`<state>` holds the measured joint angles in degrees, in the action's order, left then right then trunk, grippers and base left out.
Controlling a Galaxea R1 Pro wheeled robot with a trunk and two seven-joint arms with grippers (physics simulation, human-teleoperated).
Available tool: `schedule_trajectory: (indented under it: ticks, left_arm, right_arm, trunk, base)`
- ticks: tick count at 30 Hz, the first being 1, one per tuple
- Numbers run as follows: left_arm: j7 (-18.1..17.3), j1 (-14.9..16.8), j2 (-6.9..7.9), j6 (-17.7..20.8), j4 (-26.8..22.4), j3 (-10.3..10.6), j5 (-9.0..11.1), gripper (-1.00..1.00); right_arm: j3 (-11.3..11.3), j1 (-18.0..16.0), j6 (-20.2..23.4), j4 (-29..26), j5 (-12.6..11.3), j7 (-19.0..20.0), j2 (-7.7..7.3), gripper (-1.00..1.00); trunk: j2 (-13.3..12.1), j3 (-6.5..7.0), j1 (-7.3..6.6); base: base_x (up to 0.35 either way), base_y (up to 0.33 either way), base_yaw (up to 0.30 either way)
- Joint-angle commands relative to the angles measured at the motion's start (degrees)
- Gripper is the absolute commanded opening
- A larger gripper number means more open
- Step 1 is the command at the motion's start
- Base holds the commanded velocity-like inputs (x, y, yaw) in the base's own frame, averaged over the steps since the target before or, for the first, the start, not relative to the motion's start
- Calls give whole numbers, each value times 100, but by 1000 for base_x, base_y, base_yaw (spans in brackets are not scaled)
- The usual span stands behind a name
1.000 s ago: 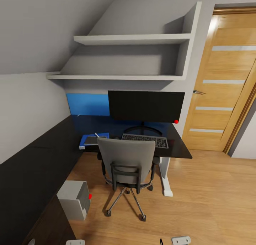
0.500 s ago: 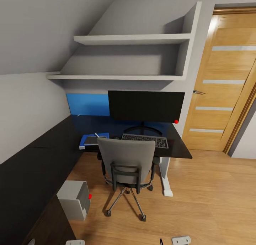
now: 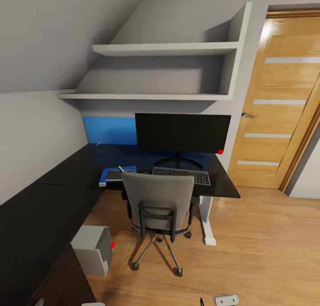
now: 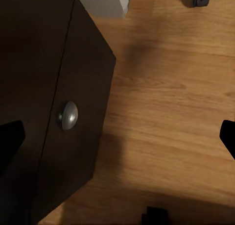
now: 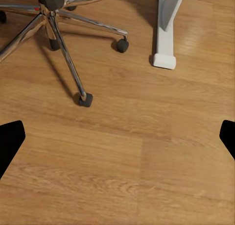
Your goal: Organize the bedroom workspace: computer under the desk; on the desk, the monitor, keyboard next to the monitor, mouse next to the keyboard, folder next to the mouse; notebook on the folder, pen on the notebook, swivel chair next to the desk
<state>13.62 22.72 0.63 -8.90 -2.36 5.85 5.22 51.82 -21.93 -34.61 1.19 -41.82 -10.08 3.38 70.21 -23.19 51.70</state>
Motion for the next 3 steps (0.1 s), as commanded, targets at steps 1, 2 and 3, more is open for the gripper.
schedule_trajectory:
  ticks: [1,2,3]
  left_arm:
    - [11,4,-9,-19,37,53,52,100]
    - [10,4,-13,-17,48,55,51,100]
    - [10,4,-15,-17,58,55,50,100]
  right_arm:
    - [48,-5,-11,12,-2,-38,5,100]
    - [48,-5,-11,12,-2,-38,5,100]
    - [48,-6,-11,12,-2,-38,5,100]
  trunk:
    - [4,-6,0]
    - [4,-6,0]
    - [4,-6,0]
  base:
    - [0,0,0]
    - [0,0,0]
    - [0,0,0]
